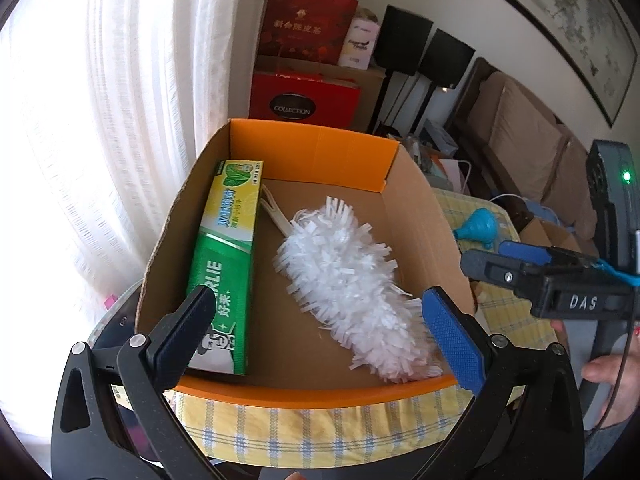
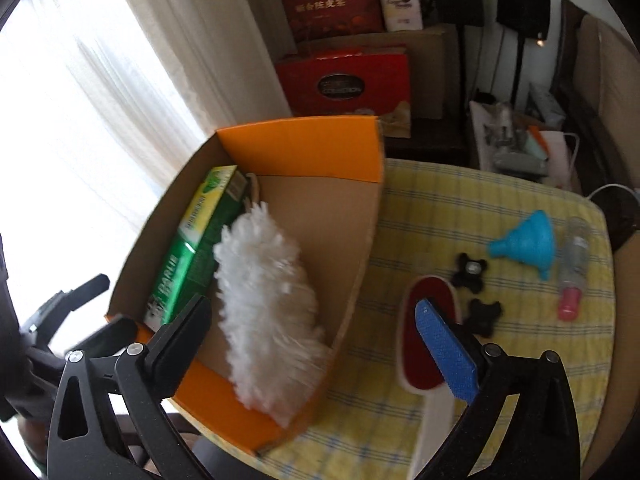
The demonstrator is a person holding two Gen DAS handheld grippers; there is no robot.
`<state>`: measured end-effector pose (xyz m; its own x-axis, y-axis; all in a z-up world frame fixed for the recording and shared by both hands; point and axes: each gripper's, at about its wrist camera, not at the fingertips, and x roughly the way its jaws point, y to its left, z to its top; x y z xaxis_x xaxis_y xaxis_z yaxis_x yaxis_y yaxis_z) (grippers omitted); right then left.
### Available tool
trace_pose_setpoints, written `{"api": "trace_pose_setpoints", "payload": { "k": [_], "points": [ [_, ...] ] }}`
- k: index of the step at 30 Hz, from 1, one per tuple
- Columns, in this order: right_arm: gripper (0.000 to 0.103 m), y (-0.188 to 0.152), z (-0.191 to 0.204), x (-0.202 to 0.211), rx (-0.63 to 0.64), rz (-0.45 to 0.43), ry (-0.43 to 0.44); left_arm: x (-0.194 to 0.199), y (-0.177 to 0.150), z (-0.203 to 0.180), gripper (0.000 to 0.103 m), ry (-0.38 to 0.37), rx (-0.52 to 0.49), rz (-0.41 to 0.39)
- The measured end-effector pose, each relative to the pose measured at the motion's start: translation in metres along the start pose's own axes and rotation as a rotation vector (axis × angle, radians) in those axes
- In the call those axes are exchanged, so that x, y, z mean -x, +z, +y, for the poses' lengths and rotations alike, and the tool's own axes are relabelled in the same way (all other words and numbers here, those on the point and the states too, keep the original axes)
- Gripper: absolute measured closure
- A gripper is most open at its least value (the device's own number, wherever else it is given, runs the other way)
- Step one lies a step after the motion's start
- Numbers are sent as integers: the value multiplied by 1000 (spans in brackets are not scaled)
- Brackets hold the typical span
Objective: Organize objects
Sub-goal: 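Open the right gripper to release the toothpaste box and withdraw, then move the right tool toward the red-and-white lint brush handle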
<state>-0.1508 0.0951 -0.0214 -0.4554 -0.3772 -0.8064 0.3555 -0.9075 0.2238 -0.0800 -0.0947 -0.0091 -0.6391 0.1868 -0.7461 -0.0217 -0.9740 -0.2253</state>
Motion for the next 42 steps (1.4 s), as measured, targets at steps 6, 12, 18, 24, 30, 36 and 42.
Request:
{"api": "trace_pose_setpoints", "payload": {
  "k": [6,12,18,24,30,36,42],
  "points": [
    [0,-12,-5,10,4,-16,-29,0,-2,-17,0,-4,-23,5],
    [0,-23,-12,23,3,-49,-57,2,-3,-32,0,-21,-27,8],
    [0,-31,-25,33,-7,-75,-92,3,-3,-47,0,-24,-44,-3],
    [0,-41,-47,45,-24,-99,-147,-1,-8,-70,0,-54,-76,-4],
    [0,-49,-78,58,-66,-114,-185,-7,-17,-98,0,-89,-127,3],
    [0,-61,-108,70,-121,-131,-197,-3,-36,-125,0,-139,-177,-6],
    [0,-80,-128,70,-164,-117,-198,2,-61,-146,0,-171,-219,-3]
  ]
}}
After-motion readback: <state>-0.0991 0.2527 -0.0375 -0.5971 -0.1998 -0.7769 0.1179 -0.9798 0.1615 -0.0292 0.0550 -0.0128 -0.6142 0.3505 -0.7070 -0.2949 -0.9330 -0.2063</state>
